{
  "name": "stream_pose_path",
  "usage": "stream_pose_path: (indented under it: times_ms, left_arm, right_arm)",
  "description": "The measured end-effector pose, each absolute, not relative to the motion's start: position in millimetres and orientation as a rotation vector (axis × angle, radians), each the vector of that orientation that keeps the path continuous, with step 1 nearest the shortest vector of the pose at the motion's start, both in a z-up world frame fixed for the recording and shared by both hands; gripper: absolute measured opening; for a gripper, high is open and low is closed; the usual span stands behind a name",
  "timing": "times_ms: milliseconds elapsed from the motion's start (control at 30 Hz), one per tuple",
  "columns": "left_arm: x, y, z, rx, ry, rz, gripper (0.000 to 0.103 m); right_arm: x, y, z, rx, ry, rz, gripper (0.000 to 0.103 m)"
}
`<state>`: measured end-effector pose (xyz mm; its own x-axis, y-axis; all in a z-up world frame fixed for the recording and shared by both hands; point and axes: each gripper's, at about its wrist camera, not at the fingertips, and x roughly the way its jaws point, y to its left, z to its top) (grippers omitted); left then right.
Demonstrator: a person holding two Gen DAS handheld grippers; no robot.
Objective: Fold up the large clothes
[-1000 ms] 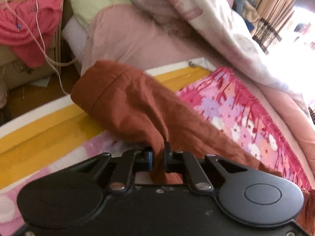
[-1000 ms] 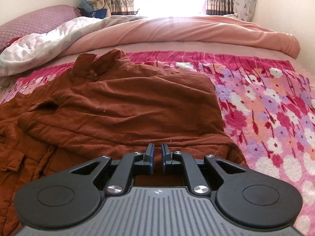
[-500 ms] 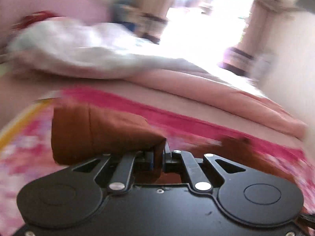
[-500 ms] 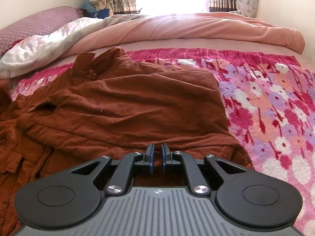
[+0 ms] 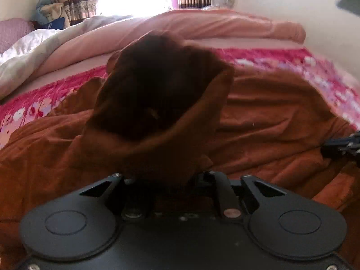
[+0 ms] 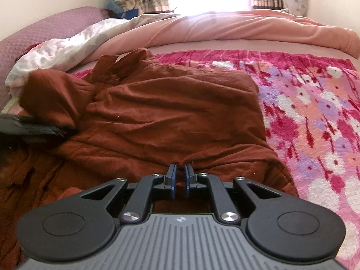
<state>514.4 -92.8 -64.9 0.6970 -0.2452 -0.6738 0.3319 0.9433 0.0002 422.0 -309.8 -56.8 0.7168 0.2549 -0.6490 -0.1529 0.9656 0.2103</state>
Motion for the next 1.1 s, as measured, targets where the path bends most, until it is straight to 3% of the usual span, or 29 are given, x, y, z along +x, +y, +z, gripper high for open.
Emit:
stream_pose_path:
  times_ms: [33, 67, 100, 367, 533, 733, 1067, 1100]
  left_arm:
    - [513, -91, -59, 0.108, 0.741, -0.341, 0.04]
    - [512, -85, -52, 0.081, 0.75, -0.364, 0.067]
    - [509, -78, -43, 0.045, 0.755, -0.39, 0.071]
    - [482, 14, 15, -0.082, 0.673, -0.444, 0.072]
    - [510, 94, -17, -0.189, 0.74, -0.147, 0.072]
    - [524, 125, -57, -0.278, 0.823, -0.124, 0.072]
    - [505, 140, -23, -0.328, 0.738, -0.114, 0.072]
    - [504, 148, -18, -0.352, 0.732, -0.096, 0.072]
  right_arm:
    - [422, -310, -57, 0.144, 0.737, 0.231, 0.016]
    - [422, -310, -58, 0.143, 0.737, 0.234, 0.017]
    - [423, -311, -58, 0.144, 0.74, 0.234, 0.017]
    - [423, -307, -53, 0.142, 0.736, 0.212, 0.019]
    - [417, -306, -34, 0.145, 0.684, 0.19, 0.037]
    - [428, -302, -21, 0.254, 0.668, 0.243, 0.038]
    - [481, -245, -5, 0.195, 0.658, 0.323, 0.04]
    - [486, -243, -10, 0.185, 0.666, 0.318, 0.032]
